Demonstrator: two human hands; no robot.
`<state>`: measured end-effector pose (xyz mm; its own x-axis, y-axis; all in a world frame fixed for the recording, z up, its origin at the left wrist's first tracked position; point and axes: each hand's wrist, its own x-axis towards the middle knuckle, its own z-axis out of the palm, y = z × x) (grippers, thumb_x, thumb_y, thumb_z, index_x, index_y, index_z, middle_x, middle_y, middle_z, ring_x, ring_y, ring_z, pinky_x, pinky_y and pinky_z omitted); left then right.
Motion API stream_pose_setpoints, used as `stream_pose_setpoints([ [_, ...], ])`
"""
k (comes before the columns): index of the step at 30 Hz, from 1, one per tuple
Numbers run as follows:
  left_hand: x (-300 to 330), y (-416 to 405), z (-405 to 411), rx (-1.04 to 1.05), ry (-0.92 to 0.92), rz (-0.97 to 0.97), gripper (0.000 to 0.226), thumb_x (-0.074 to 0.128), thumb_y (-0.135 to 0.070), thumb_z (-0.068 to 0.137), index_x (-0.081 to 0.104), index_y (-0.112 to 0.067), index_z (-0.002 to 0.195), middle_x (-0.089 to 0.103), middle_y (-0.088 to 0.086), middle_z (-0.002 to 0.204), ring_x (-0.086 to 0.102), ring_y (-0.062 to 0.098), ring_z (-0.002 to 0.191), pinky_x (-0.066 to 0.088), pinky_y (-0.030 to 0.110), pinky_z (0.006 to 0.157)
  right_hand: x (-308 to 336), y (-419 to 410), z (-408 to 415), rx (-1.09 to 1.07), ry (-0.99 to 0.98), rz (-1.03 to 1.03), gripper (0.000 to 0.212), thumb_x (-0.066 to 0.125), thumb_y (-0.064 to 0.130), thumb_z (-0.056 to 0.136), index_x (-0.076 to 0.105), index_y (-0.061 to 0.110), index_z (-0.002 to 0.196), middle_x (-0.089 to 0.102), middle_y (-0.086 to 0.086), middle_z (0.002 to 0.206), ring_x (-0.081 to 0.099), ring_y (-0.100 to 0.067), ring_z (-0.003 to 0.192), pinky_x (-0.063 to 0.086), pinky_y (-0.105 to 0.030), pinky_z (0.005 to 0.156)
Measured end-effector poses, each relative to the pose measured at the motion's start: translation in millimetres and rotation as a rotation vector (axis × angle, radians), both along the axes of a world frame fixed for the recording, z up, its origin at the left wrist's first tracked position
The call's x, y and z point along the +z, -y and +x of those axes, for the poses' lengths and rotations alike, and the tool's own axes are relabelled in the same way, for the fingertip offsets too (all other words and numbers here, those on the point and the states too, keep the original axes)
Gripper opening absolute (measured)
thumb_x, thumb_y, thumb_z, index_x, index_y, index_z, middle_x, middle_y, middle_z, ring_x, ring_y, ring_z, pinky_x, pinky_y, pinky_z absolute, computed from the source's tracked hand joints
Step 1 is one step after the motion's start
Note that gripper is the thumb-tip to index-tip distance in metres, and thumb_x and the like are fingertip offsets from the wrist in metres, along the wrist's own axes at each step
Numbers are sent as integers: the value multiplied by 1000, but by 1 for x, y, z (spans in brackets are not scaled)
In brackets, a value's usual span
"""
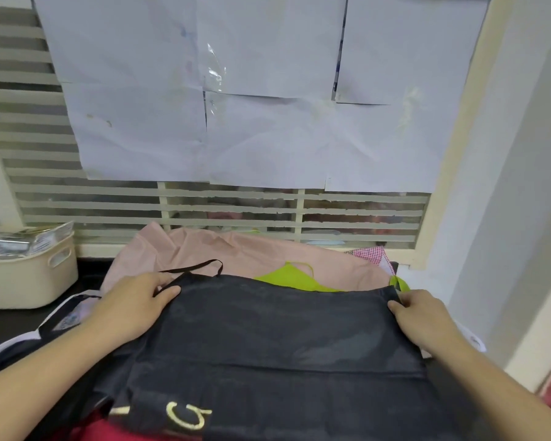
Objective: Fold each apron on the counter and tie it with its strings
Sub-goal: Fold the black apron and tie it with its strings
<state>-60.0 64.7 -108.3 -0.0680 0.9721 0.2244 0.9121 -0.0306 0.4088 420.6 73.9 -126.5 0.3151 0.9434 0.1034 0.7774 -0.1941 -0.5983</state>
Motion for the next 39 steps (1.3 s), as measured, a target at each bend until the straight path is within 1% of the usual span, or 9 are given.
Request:
stream_pose_setpoints([
  [5,-4,-48,6,-6,-22,-4,24,53,-45,106,73,-35,113,76,-5,95,68,21,92,56,40,85,-15,-27,5,-88,25,43,35,58,19,101,60,2,70,66,-8,65,61,-26,69,42,-34,59],
  [10,-14,-78,24,-34,-43,-1,20,57,-45,104,69,-32,95,68,-12,83,64,18,84,56,40,78,-34,-35,6,-154,167,89,33,57,27,101,58,10,73,62,-5,68,56,-27,69,44,-37,60],
  [19,-37,-90,41,-69,-210,-9,14,53,-44,106,63,-34,107,64,-17,83,50,5,69,28,15,55,-48,-38,-4,-195,494,54,37,56,28,100,54,11,133,67,-14,103,64,-36,92,50,-41,70],
  [23,-55,-100,36,-93,-73,-50,13,55,-38,105,56,-38,92,68,-13,83,68,19,83,50,32,68,-29,-17,-78,76,505,329,48,60,28,85,56,6,128,56,-17,124,53,-37,109,51,-48,89],
  [27,-57,-93,39,-126,-6,43,20,55,-28,106,73,-29,117,67,-14,92,63,17,85,47,34,74,-58,4,-138,477,438,20,62,26,56,106,15,39,165,7,3,174,5,-25,159,7,-45,129],
  [30,-44,-88,26,21,-7,-66,28,58,-31,103,77,-19,88,76,-3,77,71,25,80,52,36,70,-95,6,-134,510,524,-87,65,3,66,102,-11,47,162,-24,13,168,-19,-19,159,-14,-46,125],
  [33,-22,-87,4,218,715,-252,26,58,-13,99,73,-4,81,75,8,66,71,25,67,56,34,62,-99,6,-129,494,568,-86,64,5,65,103,-14,47,162,-18,12,173,-19,-16,159,-13,-45,125],
  [36,16,-79,-16,197,1294,-235,20,55,-14,98,63,-14,80,57,0,66,51,11,49,43,23,45,-97,9,-133,494,555,-74,71,-8,68,96,-10,45,163,-13,10,174,-15,-17,160,-12,-44,125],
  [39,54,-67,-16,-57,1602,-13,37,59,-23,99,63,-19,135,66,3,90,65,14,69,56,24,62,-97,11,-134,495,543,-63,78,-14,71,90,-6,45,164,-8,9,175,-12,-17,161,-11,-44,125],
])
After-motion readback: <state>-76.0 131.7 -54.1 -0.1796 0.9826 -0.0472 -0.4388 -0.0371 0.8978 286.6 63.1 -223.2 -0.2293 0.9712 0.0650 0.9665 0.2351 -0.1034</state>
